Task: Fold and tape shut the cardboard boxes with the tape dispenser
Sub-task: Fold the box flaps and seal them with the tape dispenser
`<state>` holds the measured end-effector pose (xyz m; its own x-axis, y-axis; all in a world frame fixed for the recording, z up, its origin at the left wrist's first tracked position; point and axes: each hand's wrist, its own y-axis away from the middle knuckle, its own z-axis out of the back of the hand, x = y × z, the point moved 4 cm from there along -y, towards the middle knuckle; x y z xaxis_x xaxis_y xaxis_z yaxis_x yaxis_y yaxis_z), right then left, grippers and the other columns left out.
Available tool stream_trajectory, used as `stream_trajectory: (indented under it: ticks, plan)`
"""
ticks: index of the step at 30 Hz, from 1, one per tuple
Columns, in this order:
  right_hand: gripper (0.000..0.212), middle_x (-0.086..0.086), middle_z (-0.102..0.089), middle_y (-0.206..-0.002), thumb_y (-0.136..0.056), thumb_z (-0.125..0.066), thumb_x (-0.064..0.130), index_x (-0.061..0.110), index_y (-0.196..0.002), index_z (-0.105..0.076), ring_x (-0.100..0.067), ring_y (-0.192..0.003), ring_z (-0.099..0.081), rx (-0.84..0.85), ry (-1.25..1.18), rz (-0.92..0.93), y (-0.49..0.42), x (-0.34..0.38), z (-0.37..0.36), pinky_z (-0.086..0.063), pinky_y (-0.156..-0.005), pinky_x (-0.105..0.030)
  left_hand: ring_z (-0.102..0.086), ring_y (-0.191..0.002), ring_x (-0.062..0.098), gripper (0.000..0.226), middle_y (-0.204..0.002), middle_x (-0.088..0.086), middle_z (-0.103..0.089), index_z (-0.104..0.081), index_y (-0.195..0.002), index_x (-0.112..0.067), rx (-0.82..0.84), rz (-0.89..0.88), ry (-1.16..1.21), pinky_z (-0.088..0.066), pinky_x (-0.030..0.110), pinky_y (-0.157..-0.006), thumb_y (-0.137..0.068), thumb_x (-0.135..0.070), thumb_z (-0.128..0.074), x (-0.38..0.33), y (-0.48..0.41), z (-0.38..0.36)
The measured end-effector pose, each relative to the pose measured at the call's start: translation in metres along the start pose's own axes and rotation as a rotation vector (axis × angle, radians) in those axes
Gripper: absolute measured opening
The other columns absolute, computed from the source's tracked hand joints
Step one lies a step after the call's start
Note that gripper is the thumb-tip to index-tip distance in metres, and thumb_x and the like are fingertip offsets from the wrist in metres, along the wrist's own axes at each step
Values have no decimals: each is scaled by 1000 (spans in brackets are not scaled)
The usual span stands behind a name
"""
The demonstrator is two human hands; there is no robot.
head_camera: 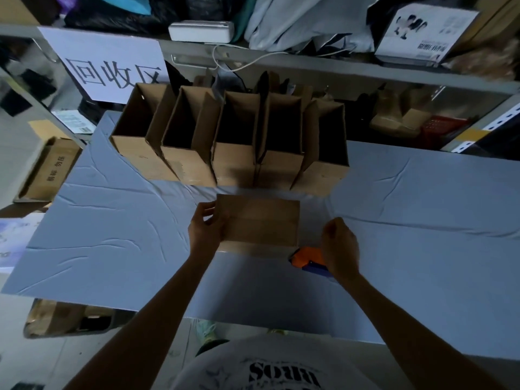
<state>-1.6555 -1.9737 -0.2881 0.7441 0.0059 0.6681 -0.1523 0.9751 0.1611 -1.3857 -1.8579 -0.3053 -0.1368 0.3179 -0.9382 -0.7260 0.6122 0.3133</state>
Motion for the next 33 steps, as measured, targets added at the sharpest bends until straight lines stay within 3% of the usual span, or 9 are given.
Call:
stream_trajectory:
  ticks: [4,7,11,14,19,22,24,28,33]
  plan:
    - [23,-8,-57,-97,-76,-65,10,11,-97,-55,-28,-89,-55,134,378,298,29,-42,-1,-44,-64,-31,-64,-89,14,32,-108,-3,-63,-58,-119,-20,-65,-28,-88,-51,26,-64,-88,-26,-66,5,5,-3]
    - [48,-11,-54,-111,-72,-69,12,5,-118,-54,-32,-102,-51,254,434,232,35,-74,-12,-45,-73,-33,-62,-90,8,32,-109,-1,-63,-59,-120,-24,-98,-42,-66,-49,22,-64,-89,-27,-65,4,10,-6]
    - [46,-11,-52,-120,-86,-61,22,4,-126,-49,-30,-112,-48,343,501,272,23,-85,-30,-44,-86,-33,-61,-88,5,29,-107,1,-65,-62,-117,-27,-119,-29,-63,-48,18,-63,-88,-27,-66,3,10,-6]
    - [36,-6,-58,-114,-91,-60,34,11,-117,-56,-24,-109,-51,320,336,202,18,-81,-32,-43,-89,-37,-61,-86,4,29,-105,-1,-64,-62,-116,-32,-113,-3,-70,-46,14,-58,-87,-31,-67,1,12,-6]
    - [33,-5,-60,-114,-86,-63,15,17,-118,-59,-24,-107,-54,253,313,264,12,-70,-18,-45,-90,-36,-61,-87,7,32,-106,-1,-62,-60,-119,-28,-80,-11,-96,-46,12,-53,-89,-31,-65,-2,12,-4]
    - [41,6,-61,-99,-77,-74,15,22,-115,-61,-12,-87,-60,154,79,135,-13,-52,13,-46,-74,-15,-64,-86,13,28,-101,-1,-65,-62,-115,-26,-57,-5,-119,-48,18,-57,-87,-31,-67,-2,7,-1]
    - [55,3,-60,-94,-71,-80,18,15,-120,-56,-13,-81,-59,220,47,-14,-34,-44,34,-43,-67,-18,-65,-83,11,26,-97,-3,-66,-63,-111,-25,-53,-11,-144,-48,16,-53,-86,-31,-68,-2,3,2]
    - [50,-8,-64,-94,-67,-84,16,13,-105,-51,-28,-87,-64,409,-13,8,-60,-10,71,-50,-73,-35,-66,-83,12,22,-95,-5,-65,-62,-108,-27,40,-15,-156,-50,19,-54,-87,-24,-68,-4,-1,-4]
    - [85,3,-66,-73,-45,-94,24,20,-111,-41,-8,-62,-65,431,22,183,-38,53,76,-54,-58,-29,-65,-80,7,28,-92,-8,-64,-59,-110,-26,134,-96,-189,-52,17,-55,-87,-11,-66,-11,11,-24]
